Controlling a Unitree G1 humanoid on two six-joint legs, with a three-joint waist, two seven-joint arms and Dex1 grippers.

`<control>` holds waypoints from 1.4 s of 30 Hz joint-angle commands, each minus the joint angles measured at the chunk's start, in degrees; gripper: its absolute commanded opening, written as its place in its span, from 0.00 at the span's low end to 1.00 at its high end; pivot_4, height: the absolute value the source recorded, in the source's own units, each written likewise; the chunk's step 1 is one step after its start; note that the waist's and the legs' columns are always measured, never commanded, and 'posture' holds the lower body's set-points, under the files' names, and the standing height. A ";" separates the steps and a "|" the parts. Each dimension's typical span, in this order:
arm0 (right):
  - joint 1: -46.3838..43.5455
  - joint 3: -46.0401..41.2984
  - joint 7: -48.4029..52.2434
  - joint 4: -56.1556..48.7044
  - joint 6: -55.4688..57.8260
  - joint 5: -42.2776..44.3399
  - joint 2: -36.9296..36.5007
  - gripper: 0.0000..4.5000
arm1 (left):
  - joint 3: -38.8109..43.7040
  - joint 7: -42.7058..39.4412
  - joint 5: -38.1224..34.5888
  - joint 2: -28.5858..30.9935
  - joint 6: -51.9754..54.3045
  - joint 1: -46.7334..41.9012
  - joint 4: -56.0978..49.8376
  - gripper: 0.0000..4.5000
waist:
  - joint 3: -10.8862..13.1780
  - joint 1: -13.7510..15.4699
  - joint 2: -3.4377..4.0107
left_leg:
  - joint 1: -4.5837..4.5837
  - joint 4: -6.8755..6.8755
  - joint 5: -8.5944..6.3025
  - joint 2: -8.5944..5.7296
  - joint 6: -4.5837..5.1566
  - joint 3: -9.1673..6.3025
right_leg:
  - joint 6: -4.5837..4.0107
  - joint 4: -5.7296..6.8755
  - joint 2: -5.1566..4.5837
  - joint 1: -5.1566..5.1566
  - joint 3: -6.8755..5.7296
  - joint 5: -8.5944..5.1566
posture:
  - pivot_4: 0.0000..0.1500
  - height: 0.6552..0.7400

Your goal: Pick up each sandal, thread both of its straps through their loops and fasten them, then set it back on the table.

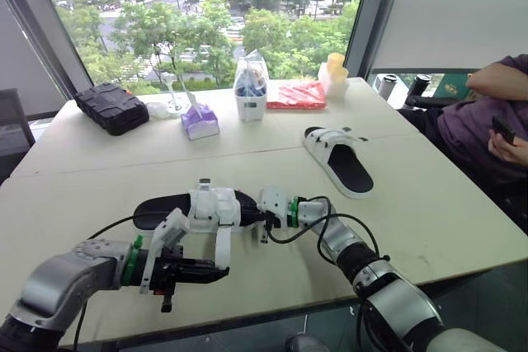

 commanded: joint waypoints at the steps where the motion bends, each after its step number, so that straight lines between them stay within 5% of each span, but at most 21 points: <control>1: 3.02 2.55 -0.26 5.92 3.56 -4.88 -1.35 0.00 | 5.01 3.21 -9.81 -3.87 3.15 -6.77 -0.51 0.01 | -0.01 0.12 -0.07 | 0.00 -0.02 -0.01 0.00 -0.01 -0.03 | 0.00 0.06 0.04 0.00 0.00 0.01 | 1.00 1.00; 5: 2.78 2.07 -0.93 6.09 3.32 -4.56 -1.09 0.00 | 7.46 16.05 -7.05 -11.37 4.00 -17.01 11.42 0.01 | 0.02 0.43 -0.16 | 0.08 -0.02 0.00 -0.02 0.01 -0.12 | -0.10 0.34 0.20 0.00 0.04 0.11 | 1.00 1.00; 11: 2.99 2.30 -1.14 5.53 3.46 -4.57 -1.15 0.00 | 4.71 17.99 -3.61 -13.97 4.59 -18.85 18.05 0.01 | -0.01 0.20 -0.23 | 0.13 0.03 0.02 -0.04 0.01 -0.11 | -0.10 0.42 0.27 0.03 0.13 0.15 | 1.00 1.00; 14: 3.40 2.30 -1.16 5.24 3.49 -4.63 -1.54 0.00 | 6.25 19.87 -4.86 -16.05 5.79 -20.06 20.56 0.23 | -0.02 0.41 -0.25 | 0.20 0.05 0.02 -0.04 0.01 -0.12 | -0.10 0.42 0.27 0.14 0.13 0.15 | 1.00 1.00; 19: 3.44 2.16 -1.36 5.17 3.71 -4.57 -1.95 0.00 | 6.67 19.80 -1.08 -15.51 0.02 -24.89 22.83 0.76 | -0.02 0.46 -0.27 | 0.26 0.10 0.02 -0.05 0.00 -0.14 | -0.10 0.36 0.27 0.24 0.13 0.15 | 1.00 1.00; 29: 2.58 2.03 -1.84 5.95 3.77 -4.51 -1.68 0.00 | -4.81 6.81 19.91 -8.73 -22.98 -40.90 42.23 0.76 | -0.03 0.41 -0.23 | 0.60 0.03 0.02 -0.12 -0.02 -0.13 | -0.09 0.33 0.26 0.63 0.16 0.16 | 1.00 1.00; 42: 2.62 2.60 -2.12 5.69 3.63 -4.81 -0.75 0.00 | -10.05 -9.68 26.63 -10.53 -23.69 -45.53 58.32 0.76 | 0.04 0.34 -0.36 | 0.84 -0.05 0.01 -0.10 0.00 -0.17 | -0.09 0.36 0.26 0.82 0.18 0.15 | 1.00 1.00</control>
